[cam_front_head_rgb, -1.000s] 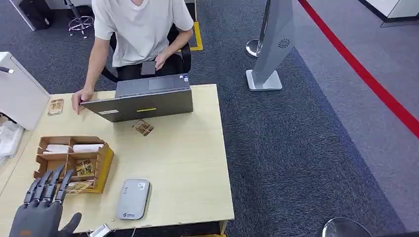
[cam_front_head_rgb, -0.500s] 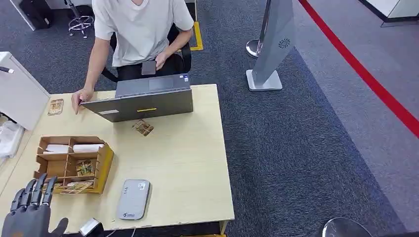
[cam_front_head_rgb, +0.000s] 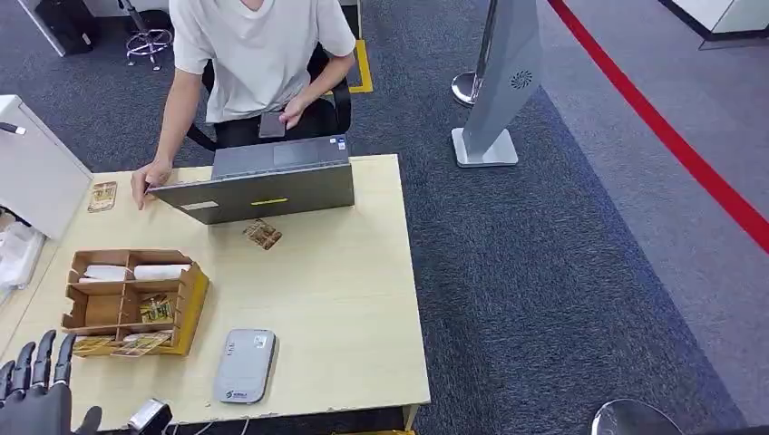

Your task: Pass the card to the sensor for recognition and then transmit it.

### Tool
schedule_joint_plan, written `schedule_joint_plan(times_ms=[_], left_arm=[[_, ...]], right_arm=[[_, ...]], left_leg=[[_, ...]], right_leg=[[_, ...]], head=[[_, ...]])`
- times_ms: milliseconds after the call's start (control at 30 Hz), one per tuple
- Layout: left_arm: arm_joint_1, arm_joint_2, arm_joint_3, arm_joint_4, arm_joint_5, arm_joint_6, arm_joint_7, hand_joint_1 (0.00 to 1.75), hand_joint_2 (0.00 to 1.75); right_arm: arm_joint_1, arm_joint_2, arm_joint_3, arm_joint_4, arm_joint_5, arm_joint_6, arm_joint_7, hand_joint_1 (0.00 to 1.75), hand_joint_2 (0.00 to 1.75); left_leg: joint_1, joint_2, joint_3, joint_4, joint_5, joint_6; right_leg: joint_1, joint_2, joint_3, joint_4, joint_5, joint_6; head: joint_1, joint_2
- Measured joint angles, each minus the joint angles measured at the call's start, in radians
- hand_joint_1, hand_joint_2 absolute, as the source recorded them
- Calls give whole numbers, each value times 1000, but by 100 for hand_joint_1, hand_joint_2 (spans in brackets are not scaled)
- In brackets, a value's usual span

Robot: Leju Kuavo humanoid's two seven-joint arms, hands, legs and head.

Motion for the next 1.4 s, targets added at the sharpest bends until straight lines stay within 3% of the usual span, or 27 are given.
schedule_joint_plan(times_ms=[533, 1400], left_arm=[[-28, -40, 19, 68, -8, 12, -3, 0, 175], [-31, -41, 23, 77, -8, 11, -3, 0, 175]], right_arm=[[-13, 0, -21, 16, 9, 2, -5, 0, 175], [-14, 0, -26, 20, 9, 2, -5, 0, 175]], left_leg=[[0, 0, 0, 0, 0, 0], [0, 0, 0, 0, 0, 0]], right_leg=[[0, 0, 0, 0, 0, 0], [0, 0, 0, 0, 0, 0]], head=[[0, 0], [0, 0]])
